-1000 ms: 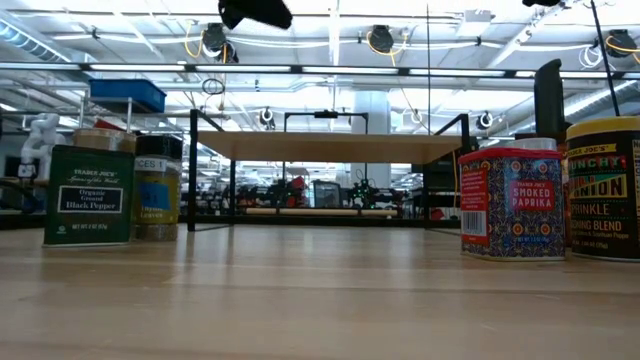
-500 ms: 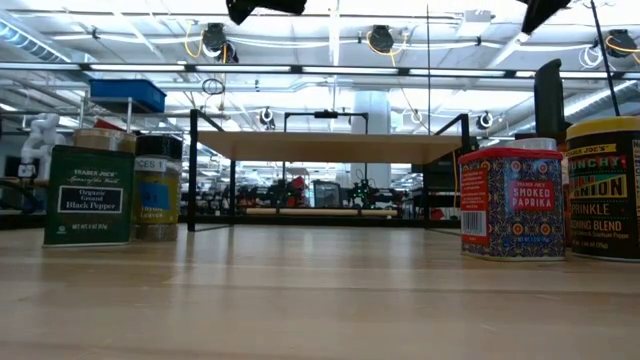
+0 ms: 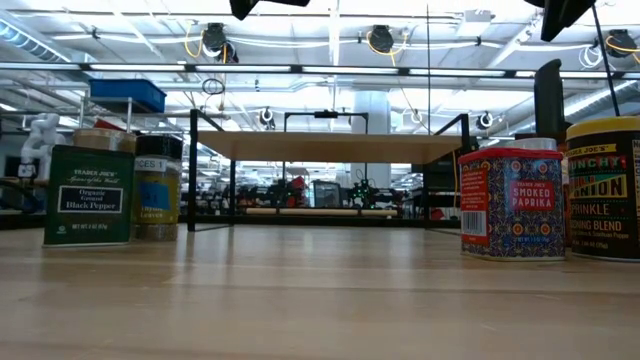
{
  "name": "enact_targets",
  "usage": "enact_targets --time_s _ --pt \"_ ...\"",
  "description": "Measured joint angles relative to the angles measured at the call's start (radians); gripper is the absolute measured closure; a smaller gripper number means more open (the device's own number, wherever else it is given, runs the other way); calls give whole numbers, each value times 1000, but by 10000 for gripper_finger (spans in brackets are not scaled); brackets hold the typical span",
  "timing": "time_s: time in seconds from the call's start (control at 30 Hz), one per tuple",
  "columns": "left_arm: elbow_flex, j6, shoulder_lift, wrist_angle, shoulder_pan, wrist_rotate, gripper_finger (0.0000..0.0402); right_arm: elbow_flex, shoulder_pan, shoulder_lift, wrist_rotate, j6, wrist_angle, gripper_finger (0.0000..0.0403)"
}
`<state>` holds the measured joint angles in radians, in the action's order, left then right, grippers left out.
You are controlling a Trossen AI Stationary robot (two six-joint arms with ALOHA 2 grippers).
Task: Shelf spices
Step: Put the transparent spice bottle to the center of the table
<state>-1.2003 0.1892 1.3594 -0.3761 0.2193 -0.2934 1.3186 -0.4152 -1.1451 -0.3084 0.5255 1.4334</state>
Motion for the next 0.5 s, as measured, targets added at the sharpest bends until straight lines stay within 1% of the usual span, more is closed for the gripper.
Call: enact_targets --time_s 0.1,0.23,0.33,0.5 --pt "0 32 0 3 0 -45 340 0 0 18 0 -27 9 231" --pt "0 39 0 3 1 -49 340 0 0 42 0 -36 12 231" --pt "0 39 0 6 4 -49 340 0 0 59 -8 -10 23 231" --pt "0 35 0 10 4 -49 340 0 0 70 -7 42 127 231"
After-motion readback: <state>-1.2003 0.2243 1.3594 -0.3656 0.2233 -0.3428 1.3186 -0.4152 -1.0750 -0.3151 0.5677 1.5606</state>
